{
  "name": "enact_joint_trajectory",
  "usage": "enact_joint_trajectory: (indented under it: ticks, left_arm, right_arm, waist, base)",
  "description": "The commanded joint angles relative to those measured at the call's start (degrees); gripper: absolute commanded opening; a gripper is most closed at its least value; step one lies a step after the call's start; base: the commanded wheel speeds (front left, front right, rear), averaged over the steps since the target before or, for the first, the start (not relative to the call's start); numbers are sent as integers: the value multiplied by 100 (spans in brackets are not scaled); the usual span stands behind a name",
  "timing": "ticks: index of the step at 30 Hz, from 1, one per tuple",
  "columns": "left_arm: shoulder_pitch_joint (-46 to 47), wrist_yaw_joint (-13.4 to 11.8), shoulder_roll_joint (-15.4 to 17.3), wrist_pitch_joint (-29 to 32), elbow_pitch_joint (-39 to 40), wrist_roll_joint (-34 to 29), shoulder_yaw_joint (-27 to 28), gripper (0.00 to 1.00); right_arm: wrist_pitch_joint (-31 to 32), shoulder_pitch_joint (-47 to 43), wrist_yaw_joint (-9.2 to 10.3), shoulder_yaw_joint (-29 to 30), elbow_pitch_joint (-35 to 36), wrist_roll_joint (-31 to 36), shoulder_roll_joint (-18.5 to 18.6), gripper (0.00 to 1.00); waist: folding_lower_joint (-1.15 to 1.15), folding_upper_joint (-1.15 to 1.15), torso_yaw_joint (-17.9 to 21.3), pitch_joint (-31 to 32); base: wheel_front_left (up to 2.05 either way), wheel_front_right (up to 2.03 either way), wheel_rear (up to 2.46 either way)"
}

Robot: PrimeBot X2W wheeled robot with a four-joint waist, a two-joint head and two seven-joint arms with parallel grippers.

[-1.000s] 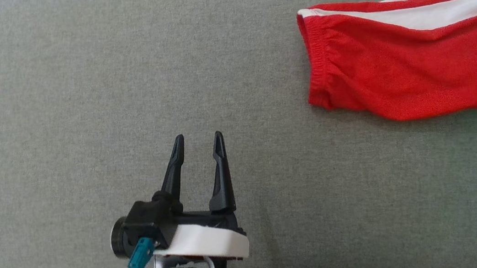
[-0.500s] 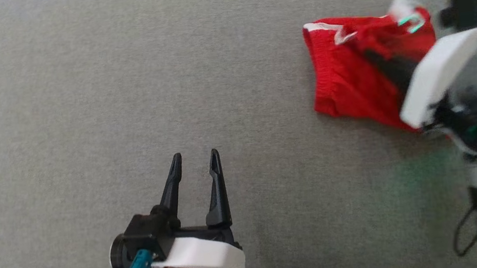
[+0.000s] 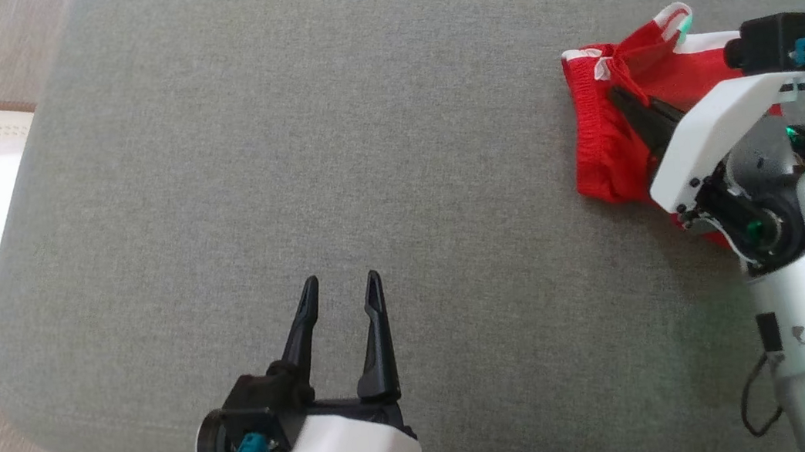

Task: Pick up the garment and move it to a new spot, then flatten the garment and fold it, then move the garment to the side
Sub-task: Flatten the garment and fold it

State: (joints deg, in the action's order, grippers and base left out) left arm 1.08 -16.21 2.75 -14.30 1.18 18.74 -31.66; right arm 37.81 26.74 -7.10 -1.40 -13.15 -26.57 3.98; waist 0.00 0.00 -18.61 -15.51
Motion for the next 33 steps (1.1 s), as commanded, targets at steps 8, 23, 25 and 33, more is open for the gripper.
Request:
enact_joint_trajectory:
  ticks: [8,23,25,33]
  left_arm:
    - [-20,-46,13,-70,89,-6,183,100]
    - [-453,86,13,-70,-46,-180,699,100]
    - [-536,134,13,-70,-72,-221,771,100]
    - [-879,340,13,-70,-213,-352,1097,100]
  right_arm:
    - [-588,241,-39,-820,-66,-652,-109,100]
    - [-2628,-1304,-39,-956,824,617,351,100]
    - [-2939,-1604,-39,-704,871,907,384,100]
    - [-4136,-2833,-39,281,759,1769,411,100]
  waist:
    - [0,0,128,144]
    - [0,0,793,917]
    - [0,0,835,1037]
    - [0,0,881,1521]
  base:
    - [0,0,0]
    - [0,0,0]
    - [0,0,0]
    - [0,0,0]
